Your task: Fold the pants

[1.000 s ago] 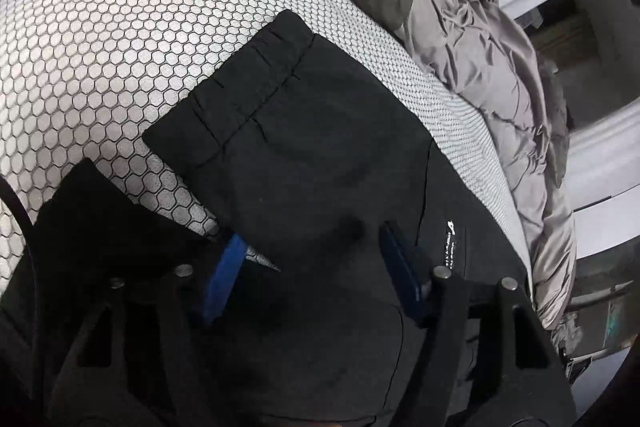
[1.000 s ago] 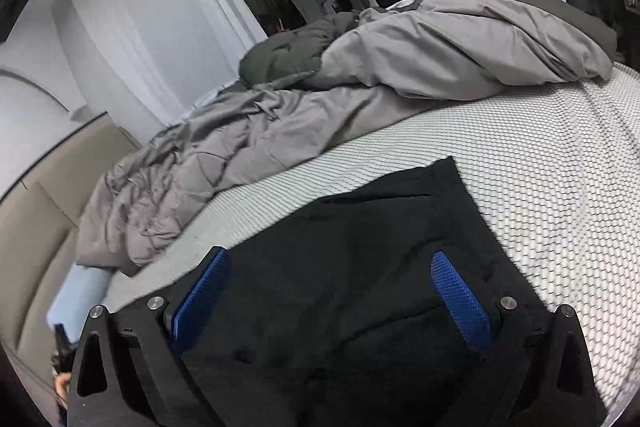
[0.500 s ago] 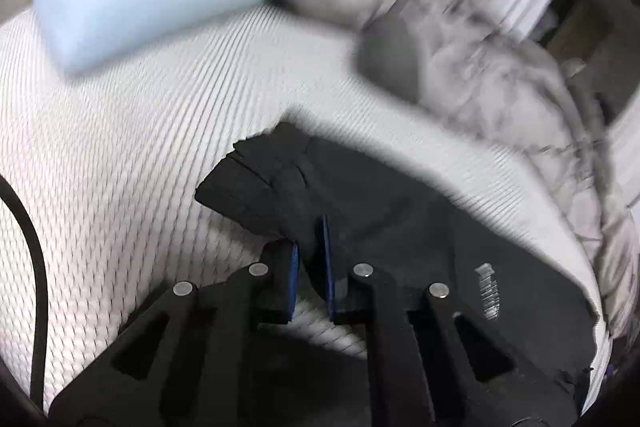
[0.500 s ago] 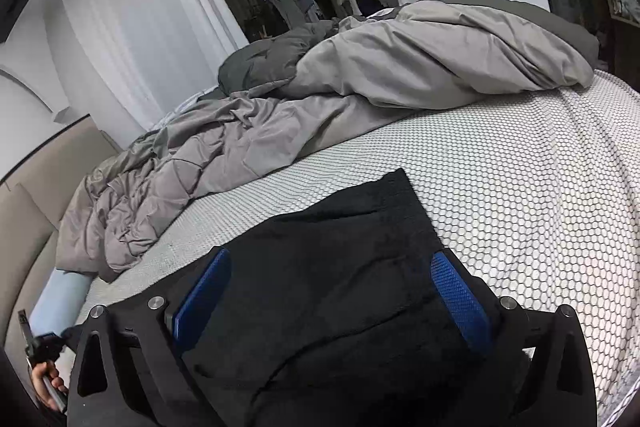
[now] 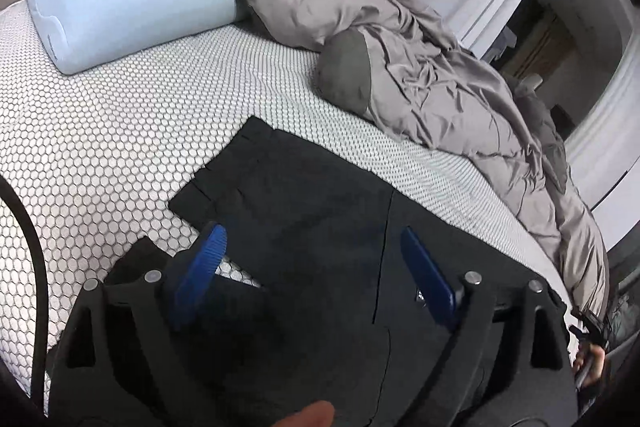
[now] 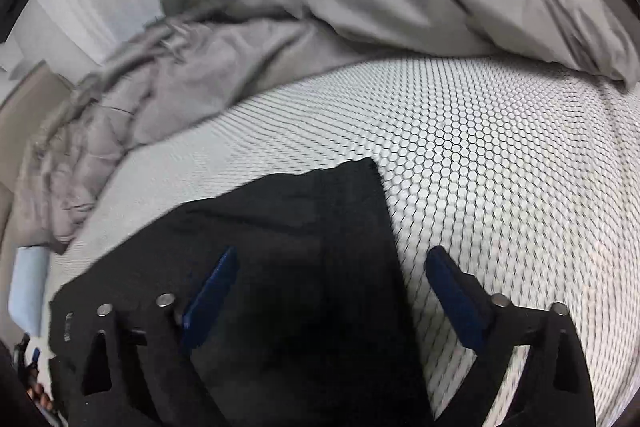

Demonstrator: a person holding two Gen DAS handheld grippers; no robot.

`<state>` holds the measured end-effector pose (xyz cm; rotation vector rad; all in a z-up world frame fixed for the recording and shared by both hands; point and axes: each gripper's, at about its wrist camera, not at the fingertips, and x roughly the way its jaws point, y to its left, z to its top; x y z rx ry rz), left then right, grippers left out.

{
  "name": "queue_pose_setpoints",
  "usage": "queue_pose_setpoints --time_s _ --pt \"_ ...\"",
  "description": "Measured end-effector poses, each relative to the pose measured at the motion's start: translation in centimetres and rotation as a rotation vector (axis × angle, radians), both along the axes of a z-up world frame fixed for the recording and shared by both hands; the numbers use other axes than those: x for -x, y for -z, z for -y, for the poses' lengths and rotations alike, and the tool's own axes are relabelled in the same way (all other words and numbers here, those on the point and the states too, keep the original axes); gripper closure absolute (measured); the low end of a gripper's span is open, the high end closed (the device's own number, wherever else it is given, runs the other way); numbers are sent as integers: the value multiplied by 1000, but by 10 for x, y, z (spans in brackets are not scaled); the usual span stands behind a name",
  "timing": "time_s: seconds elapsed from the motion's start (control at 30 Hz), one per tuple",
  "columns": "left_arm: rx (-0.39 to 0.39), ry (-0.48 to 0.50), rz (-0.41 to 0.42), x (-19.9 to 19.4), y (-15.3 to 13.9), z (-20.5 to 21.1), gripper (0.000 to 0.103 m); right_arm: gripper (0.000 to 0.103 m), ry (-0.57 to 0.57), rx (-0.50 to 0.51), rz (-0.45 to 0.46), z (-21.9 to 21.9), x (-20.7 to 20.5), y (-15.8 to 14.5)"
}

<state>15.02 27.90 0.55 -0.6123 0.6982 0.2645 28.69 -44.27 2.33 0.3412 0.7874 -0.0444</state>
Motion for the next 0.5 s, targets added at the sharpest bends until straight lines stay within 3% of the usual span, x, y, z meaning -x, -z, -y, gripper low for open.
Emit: queue_pose_setpoints --time_s 0.1,0.13,0.23,0.27,0.3,0.4,0.5 --pt "-8 28 -5 2 5 7 15 23 -22 -62 -65 11 -28 18" --pt "-13 33 -3 5 7 8 15 32 -34 -59 -79 11 -33 22" --pt "-24 39 1 2 10 13 15 64 -84 73 -104 -2 -41 25" --pt "-22 38 1 2 11 14 15 88 -107 126 -74 -8 -40 19" --pt "-20 38 2 1 11 14 15 90 -90 186 -26 -12 -36 8" --pt "-23 38 1 -2 13 16 15 95 6 197 90 -2 -27 -18" --pt "-30 33 -19 -6 16 17 15 94 109 220 39 7 -39 -14"
